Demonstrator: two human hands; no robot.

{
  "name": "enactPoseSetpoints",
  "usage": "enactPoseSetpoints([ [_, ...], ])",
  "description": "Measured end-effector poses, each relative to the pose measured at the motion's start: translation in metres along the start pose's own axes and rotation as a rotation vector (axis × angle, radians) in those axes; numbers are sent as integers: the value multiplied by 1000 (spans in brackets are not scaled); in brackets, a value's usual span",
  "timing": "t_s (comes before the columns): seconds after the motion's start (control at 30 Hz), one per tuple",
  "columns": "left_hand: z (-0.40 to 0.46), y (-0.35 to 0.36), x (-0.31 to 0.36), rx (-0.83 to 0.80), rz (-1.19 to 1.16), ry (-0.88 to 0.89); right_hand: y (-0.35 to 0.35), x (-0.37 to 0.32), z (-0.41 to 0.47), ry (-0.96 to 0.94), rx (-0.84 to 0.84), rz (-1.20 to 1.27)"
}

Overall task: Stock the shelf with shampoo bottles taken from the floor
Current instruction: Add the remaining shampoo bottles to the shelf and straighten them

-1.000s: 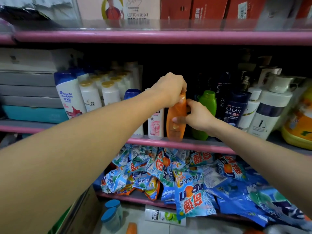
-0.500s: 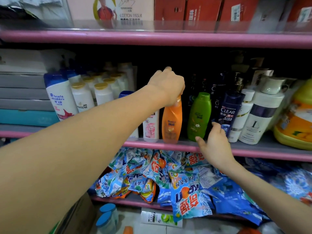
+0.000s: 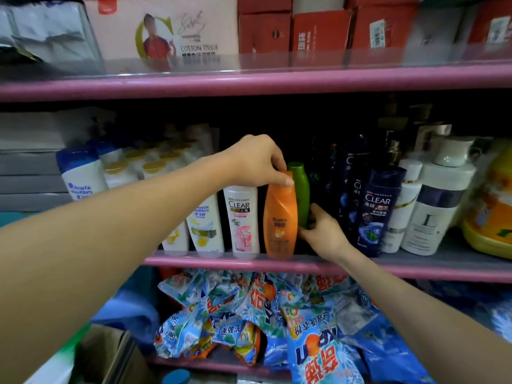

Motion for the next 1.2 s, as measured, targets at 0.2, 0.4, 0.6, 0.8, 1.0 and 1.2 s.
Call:
enactPoseSetpoints([
  [0.2,11,-12,-4,69,-108,-80,7,6,7,-6,-41,17],
  [0.4,21,-12,-2,-106,-48,-53,8,4,4,-25,-109,-13],
  [0.6,17,-10,-1,-186,-31,-38,8,2,4,-43,-127,-37],
  [0.8,14,-7,-2,-186,14,-32,8,2,4,-17,-156,-49],
  [1.0,4,-9,1,-79,-31,-11,1,-6,2,52,-232,-74],
  [1.2,-55,-17,17,212,-365,-38,-20,-31,-36,108,-35,-32],
])
Point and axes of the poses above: each hand's wrist, its own z-axis towards the middle knuckle, its own y-axis out of the palm, x = y × z, the point moved 1 cm from there along z, towards the middle knuckle, and after that the axes turned 7 degrees about z, right-handed, at the moved point
